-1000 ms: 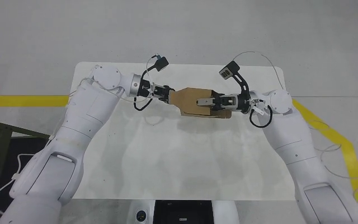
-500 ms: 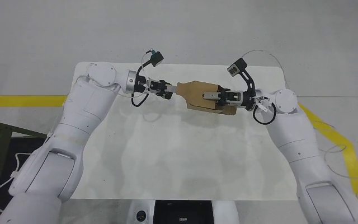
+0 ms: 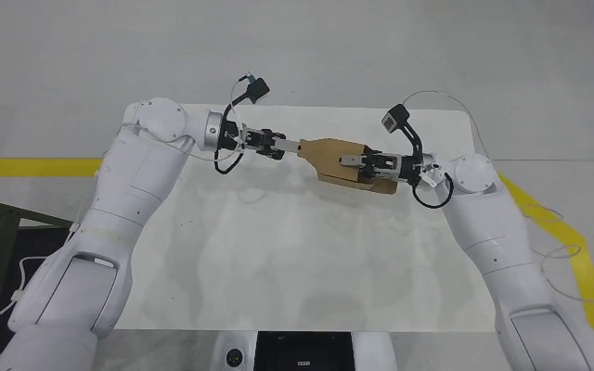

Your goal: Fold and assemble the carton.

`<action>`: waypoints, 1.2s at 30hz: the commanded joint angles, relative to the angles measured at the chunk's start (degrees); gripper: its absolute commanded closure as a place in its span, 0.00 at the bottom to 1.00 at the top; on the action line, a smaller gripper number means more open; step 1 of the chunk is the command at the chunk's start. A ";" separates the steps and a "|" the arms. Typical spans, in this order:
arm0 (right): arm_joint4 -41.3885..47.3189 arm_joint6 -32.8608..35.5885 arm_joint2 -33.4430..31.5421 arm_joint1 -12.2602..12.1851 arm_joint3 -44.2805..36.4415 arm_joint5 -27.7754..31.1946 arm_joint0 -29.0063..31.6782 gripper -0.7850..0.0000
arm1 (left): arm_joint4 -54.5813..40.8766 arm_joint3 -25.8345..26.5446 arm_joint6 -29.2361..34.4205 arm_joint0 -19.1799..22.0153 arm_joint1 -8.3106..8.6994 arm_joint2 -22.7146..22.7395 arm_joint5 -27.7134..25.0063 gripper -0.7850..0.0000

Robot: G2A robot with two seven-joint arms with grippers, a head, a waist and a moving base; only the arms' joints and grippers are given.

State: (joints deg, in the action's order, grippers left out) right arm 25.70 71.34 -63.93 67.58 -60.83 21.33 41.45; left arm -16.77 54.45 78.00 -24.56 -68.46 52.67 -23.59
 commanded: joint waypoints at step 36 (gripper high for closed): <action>13.13 0.94 3.11 1.68 -6.79 -1.40 0.90 1.00 | -1.08 -2.57 0.75 -1.00 -0.66 -1.89 1.10 0.00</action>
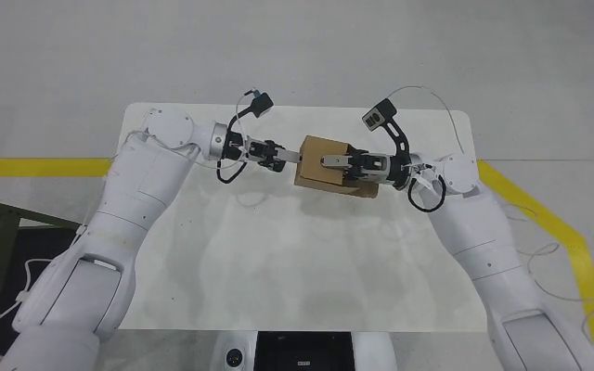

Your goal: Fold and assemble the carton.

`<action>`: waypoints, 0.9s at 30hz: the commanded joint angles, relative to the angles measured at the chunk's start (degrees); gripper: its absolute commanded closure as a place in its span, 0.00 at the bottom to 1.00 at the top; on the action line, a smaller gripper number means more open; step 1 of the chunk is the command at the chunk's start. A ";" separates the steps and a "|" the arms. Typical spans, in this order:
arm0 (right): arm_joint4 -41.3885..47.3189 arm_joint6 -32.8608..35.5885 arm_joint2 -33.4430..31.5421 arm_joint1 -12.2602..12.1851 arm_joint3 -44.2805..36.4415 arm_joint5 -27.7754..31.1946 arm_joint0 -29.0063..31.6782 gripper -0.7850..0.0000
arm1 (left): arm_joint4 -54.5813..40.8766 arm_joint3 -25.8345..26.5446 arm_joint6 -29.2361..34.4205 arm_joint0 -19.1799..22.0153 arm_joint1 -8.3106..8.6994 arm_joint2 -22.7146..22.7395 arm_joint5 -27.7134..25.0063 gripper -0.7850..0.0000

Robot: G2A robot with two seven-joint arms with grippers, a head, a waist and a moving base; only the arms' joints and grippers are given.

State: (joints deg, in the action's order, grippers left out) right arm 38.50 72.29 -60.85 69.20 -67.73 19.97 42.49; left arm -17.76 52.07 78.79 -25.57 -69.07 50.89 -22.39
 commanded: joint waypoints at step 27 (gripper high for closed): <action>0.81 1.64 0.73 1.10 3.82 0.51 -2.91 1.00 | -5.57 -4.65 -0.03 1.81 -1.68 -3.14 -3.14 0.00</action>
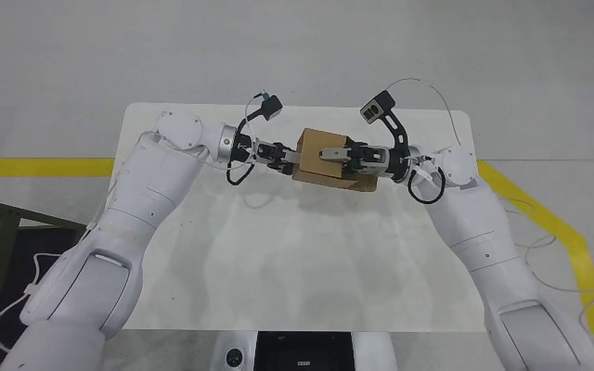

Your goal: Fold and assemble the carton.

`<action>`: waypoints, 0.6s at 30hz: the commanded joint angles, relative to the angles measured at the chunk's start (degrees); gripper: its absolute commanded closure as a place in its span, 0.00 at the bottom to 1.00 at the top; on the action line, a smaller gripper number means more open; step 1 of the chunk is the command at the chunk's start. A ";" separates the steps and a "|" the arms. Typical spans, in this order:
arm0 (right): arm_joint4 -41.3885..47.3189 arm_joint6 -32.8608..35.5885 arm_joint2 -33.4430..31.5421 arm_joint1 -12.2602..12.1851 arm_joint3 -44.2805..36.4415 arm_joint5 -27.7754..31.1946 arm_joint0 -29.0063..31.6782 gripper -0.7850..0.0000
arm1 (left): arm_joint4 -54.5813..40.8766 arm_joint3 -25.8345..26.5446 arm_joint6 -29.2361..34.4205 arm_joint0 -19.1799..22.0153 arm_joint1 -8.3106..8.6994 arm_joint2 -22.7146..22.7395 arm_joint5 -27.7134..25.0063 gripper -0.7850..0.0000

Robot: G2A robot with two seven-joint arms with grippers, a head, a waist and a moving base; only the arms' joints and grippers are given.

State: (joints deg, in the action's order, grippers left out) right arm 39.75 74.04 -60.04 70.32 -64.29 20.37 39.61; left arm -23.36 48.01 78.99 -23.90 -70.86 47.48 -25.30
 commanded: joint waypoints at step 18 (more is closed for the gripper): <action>-9.69 -1.74 4.97 1.34 10.02 1.58 -2.58 1.00 | 20.75 9.95 -10.87 -2.33 4.97 4.53 -10.86 0.00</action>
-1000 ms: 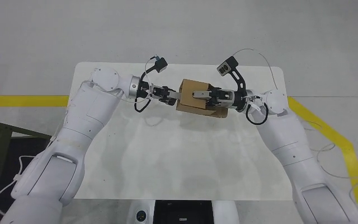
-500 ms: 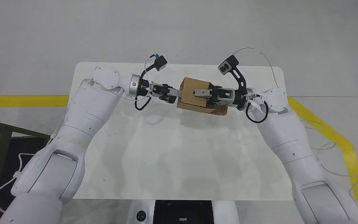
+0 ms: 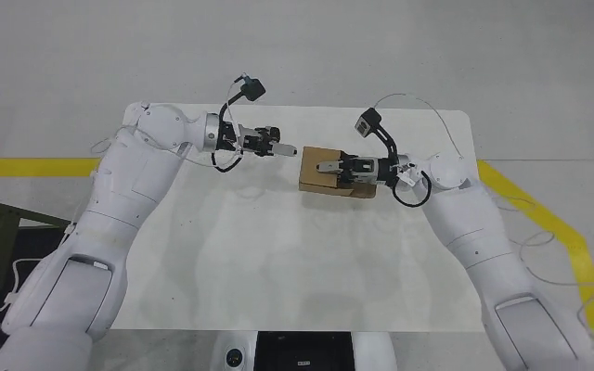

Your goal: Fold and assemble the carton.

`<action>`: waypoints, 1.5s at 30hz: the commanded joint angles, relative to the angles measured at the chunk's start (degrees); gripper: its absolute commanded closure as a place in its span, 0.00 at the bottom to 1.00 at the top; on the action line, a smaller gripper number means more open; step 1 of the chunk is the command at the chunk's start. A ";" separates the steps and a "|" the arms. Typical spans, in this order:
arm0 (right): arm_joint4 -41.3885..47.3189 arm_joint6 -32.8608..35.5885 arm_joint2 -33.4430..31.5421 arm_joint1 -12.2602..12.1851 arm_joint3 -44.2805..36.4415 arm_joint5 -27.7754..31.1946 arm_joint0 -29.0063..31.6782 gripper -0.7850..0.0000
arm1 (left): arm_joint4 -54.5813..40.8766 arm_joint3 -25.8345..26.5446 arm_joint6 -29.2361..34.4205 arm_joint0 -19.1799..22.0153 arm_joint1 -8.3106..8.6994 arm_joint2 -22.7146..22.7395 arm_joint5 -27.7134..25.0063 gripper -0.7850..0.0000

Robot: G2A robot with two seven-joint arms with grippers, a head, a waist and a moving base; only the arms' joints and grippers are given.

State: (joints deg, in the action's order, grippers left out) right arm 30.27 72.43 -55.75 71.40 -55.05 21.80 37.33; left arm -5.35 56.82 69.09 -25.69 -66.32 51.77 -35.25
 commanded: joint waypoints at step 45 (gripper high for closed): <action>-4.61 4.27 -1.86 -0.17 8.21 4.46 -0.28 0.38 | 25.11 16.90 -8.02 -12.64 5.93 7.24 -5.32 0.00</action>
State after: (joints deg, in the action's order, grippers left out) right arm 26.14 76.52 -56.67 71.74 -45.58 26.83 36.59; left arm 19.76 73.72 61.07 -38.33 -60.39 59.01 -40.56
